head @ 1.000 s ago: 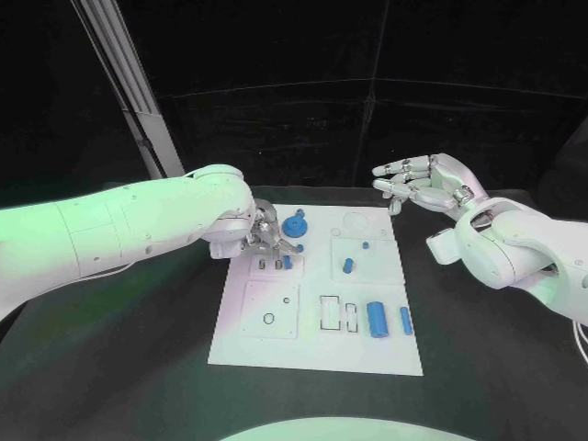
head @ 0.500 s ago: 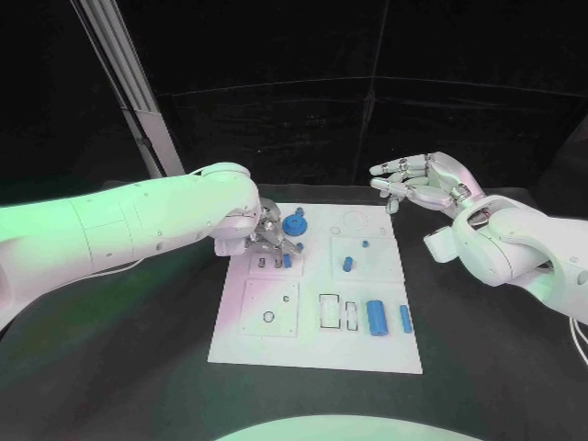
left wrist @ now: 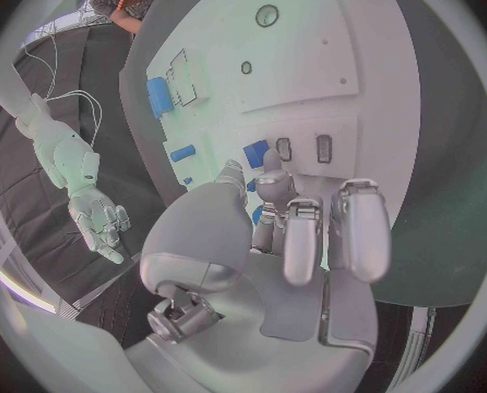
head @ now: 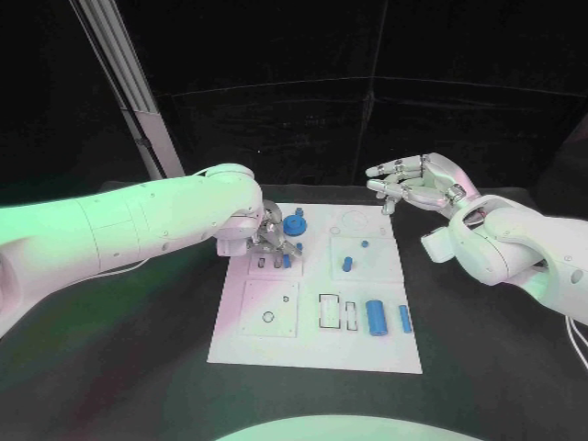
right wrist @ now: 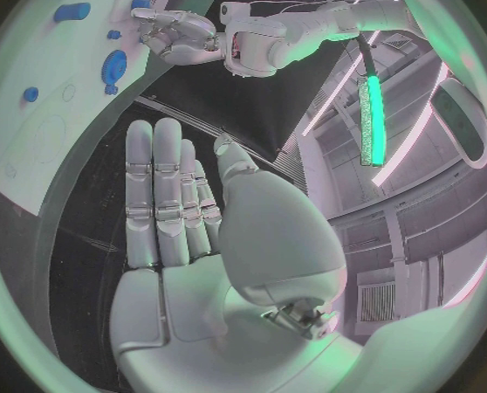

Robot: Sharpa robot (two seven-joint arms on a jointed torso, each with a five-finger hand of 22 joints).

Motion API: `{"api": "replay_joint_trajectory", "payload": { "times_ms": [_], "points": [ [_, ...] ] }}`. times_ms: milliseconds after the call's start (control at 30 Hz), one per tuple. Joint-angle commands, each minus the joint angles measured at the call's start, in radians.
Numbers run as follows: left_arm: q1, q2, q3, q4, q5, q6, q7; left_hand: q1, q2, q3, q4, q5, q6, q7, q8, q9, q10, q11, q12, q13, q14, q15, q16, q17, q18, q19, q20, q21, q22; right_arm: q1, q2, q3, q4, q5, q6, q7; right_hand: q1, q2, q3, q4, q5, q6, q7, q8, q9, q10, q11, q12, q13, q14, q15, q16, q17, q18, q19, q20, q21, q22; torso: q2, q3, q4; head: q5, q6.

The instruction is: Assemble the parts on the task board

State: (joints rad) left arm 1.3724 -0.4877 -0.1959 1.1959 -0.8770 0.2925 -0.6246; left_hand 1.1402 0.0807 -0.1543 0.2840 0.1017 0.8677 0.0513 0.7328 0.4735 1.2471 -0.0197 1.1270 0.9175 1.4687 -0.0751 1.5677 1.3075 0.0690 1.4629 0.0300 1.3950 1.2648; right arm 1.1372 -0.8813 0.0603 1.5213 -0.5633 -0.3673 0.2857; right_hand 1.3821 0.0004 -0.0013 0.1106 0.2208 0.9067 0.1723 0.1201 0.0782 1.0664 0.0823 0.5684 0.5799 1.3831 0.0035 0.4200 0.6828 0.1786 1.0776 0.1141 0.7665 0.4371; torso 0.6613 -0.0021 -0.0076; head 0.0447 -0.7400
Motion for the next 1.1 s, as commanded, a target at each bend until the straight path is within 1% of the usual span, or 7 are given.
{"api": "replay_joint_trajectory", "payload": {
  "times_ms": [33,333,533,833,1000,1067,1100],
  "points": [
    [0.001,0.002,0.0,-0.004,-0.006,0.024,-0.002,0.015,0.002,-0.003,-0.003,-0.001,-0.008,-0.001,0.007,0.004,0.004,-0.001,0.002,-0.002,0.102,-0.007,0.003,0.263,-0.01,0.01,-0.003,0.002,0.0,0.002,0.001,0.001,0.0,-0.004,0.014,0.0,0.007,0.004,-0.006,-0.001,0.005,-0.006,-0.002,0.003,-0.001,-0.011,0.0,0.004,-0.002,0.008,0.003,-0.008,-0.002,0.005,0.007,-0.002,-0.007,-0.002,0.0,0.0003,0.0003,-0.001,-0.003],
    [0.001,0.007,-0.002,-0.007,-0.006,0.032,-0.004,0.046,0.004,-0.001,-0.012,0.0,-0.017,-0.001,0.015,0.017,0.002,-0.001,0.003,-0.003,0.102,-0.007,0.003,0.263,-0.009,0.008,-0.003,0.001,0.0,0.002,0.003,0.0,-0.001,-0.004,0.017,-0.002,0.008,0.006,-0.006,-0.001,0.007,-0.007,-0.002,0.004,-0.001,-0.011,0.0,0.005,-0.003,0.008,0.003,-0.01,-0.002,0.005,0.007,-0.002,-0.008,-0.003,0.0,0.0001,-0.0003,-0.001,-0.004],
    [0.001,0.009,-0.002,-0.007,-0.005,0.04,-0.003,0.097,0.008,0.019,-0.037,0.001,-0.025,-0.001,0.022,0.03,0.0,-0.001,0.004,-0.004,0.102,-0.007,0.003,0.263,-0.009,0.006,-0.004,0.001,0.002,0.002,0.005,0.0,-0.004,-0.004,0.019,-0.002,0.01,0.006,-0.006,-0.001,0.01,-0.009,-0.002,0.004,-0.001,-0.012,0.0,0.005,-0.005,0.009,0.003,-0.012,-0.002,0.005,0.008,-0.002,-0.01,-0.004,0.0,0.0002,-0.0003,-0.002,-0.004],
    [0.001,0.01,-0.003,-0.008,-0.005,0.046,0.001,0.135,0.015,0.044,-0.058,0.003,-0.031,-0.003,0.022,0.038,-0.001,-0.003,0.004,-0.005,0.102,-0.009,0.003,0.263,-0.008,0.005,-0.004,0.0,0.0,0.002,0.008,0.0,-0.008,-0.004,0.021,-0.003,0.011,0.006,-0.006,-0.002,0.011,-0.01,-0.001,0.003,-0.001,-0.013,0.001,0.006,-0.006,0.009,0.003,-0.013,-0.002,0.005,0.009,-0.002,-0.011,-0.005,0.001,0.0001,0.0006,-0.001,-0.007],
    [0.001,0.007,-0.003,-0.006,-0.004,0.035,0.015,0.238,0.058,0.145,-0.113,0.011,-0.049,-0.011,0.006,0.036,-0.011,-0.012,-0.006,-0.013,0.102,-0.018,0.003,0.263,-0.006,0.001,-0.012,-0.006,-0.008,0.002,0.01,0.0,-0.011,-0.004,0.024,-0.004,0.011,0.006,-0.007,-0.001,0.012,-0.011,-0.001,0.003,-0.002,-0.014,0.001,0.006,-0.007,0.009,0.003,-0.015,-0.002,0.005,0.009,-0.002,-0.012,-0.006,0.0,0.0001,0.0002,0.0,-0.008],
    [0.001,0.004,-0.003,-0.004,-0.002,0.028,0.022,0.269,0.061,0.205,-0.131,0.013,-0.055,-0.01,-0.002,0.036,-0.015,-0.013,-0.012,-0.016,0.102,-0.019,0.003,0.263,-0.006,0.0,-0.015,-0.009,-0.01,0.002,0.011,0.0,-0.011,-0.004,0.025,-0.004,0.011,0.006,-0.007,-0.001,0.012,-0.012,-0.001,0.003,-0.002,-0.014,0.001,0.006,-0.008,0.009,0.003,-0.015,-0.002,0.005,0.009,-0.002,-0.013,-0.006,0.0,0.0002,0.0003,0.0,-0.008],
    [0.001,0.001,-0.003,-0.002,0.001,0.022,0.029,0.275,0.053,0.249,-0.137,0.013,-0.057,-0.008,-0.005,0.036,-0.015,-0.013,-0.015,-0.018,0.102,-0.018,0.003,0.263,-0.005,-0.001,-0.016,-0.01,-0.011,0.002,0.012,0.0,-0.012,-0.004,0.025,-0.005,0.011,0.006,-0.007,-0.001,0.013,-0.012,0.0,0.003,-0.002,-0.014,0.001,0.006,-0.008,0.009,0.003,-0.016,-0.002,0.005,0.009,-0.002,-0.013,-0.006,0.0,0.0001,0.0006,0.0,-0.008]
  ]
}}
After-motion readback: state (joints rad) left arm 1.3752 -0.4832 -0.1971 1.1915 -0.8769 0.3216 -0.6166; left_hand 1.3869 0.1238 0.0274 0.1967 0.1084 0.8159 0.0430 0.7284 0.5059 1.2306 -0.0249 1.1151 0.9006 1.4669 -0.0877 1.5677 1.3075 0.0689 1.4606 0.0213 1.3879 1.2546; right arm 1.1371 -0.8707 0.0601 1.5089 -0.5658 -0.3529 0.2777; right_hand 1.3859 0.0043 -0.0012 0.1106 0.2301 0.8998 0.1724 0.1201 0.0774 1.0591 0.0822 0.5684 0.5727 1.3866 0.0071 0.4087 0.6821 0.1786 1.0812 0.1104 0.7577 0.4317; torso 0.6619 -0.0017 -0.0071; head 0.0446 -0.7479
